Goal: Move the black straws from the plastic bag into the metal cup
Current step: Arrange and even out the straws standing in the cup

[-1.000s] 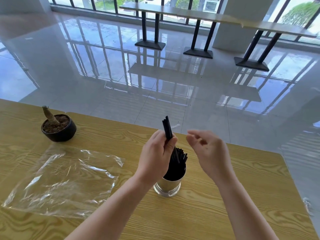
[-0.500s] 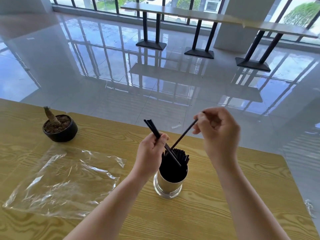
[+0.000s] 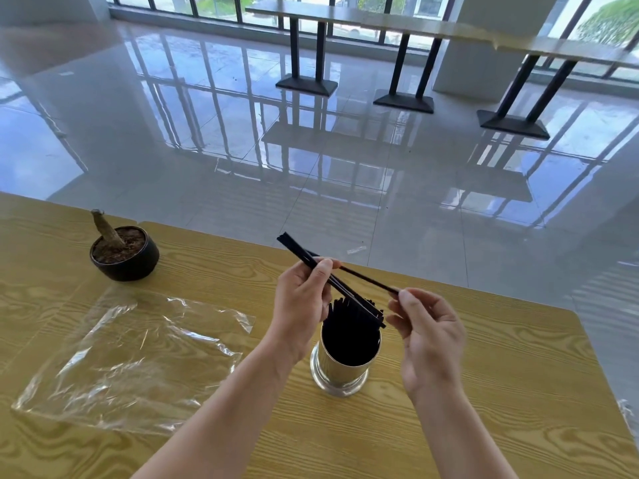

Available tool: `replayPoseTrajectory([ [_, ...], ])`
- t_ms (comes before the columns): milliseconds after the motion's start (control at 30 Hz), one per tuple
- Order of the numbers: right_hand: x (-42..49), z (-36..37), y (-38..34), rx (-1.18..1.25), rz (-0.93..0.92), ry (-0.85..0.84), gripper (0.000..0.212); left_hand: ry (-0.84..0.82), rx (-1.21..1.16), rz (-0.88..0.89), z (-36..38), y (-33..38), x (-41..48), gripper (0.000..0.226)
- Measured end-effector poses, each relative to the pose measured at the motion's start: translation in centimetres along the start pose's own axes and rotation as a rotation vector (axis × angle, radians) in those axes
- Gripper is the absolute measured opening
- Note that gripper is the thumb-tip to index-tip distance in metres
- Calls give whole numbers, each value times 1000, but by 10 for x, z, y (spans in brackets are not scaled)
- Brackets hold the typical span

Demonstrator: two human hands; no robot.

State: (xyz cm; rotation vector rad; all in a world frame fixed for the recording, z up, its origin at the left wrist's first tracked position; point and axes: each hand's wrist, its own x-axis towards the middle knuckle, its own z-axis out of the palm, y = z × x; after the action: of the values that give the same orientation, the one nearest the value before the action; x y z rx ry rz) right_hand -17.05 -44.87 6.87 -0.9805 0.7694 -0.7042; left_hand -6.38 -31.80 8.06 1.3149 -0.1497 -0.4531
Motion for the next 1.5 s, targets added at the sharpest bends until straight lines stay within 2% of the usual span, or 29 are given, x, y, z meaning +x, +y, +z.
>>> replayPoseTrajectory([
  [100, -5, -2, 9, -60, 25, -22, 14, -26, -30, -25, 0, -1, 0, 24],
  [267, -6, -3, 10, 42, 114, -38, 17, 29, -56, -80, -2, -4, 1, 23],
  [467, -5, -8, 16, -100, 109, -118, 8, 3, -15, -59, 1, -3, 2, 22],
  [533, -4, -11, 15, -265, 54, -170, 8, 22, 100, 20, 1, -1, 1, 22],
  [667, -1, -7, 0, -505, -141, -207, 7, -5, 530, 336, 2, 3, -5, 24],
  [800, -1, 14, -29, -655, -345, -571, 41, -121, 738, 516, 8, 13, -14, 17],
  [867, 1, 25, -43, -762, -470, -683, 43, -195, 787, 555, 10, 17, -16, 15],
  [967, 6, 34, -58, -788, -549, -674, 34, -253, 864, 537, 8, 15, -16, 21],
  [1067, 9, 37, -58, -760, -529, -629, 15, -283, 948, 516, 6, 7, -13, 25],
  [1200, 8, 34, -45, -816, -489, -600, 14, -263, 898, 459, 3, -8, -12, 33],
  [1367, 10, 25, -25, -891, -492, -580, 5, -232, 814, 435, -7, -25, -11, 10],
  [1500, 11, 22, -11, -862, -466, -552, 4, -190, 858, 395, -10, -33, -9, 11],
])
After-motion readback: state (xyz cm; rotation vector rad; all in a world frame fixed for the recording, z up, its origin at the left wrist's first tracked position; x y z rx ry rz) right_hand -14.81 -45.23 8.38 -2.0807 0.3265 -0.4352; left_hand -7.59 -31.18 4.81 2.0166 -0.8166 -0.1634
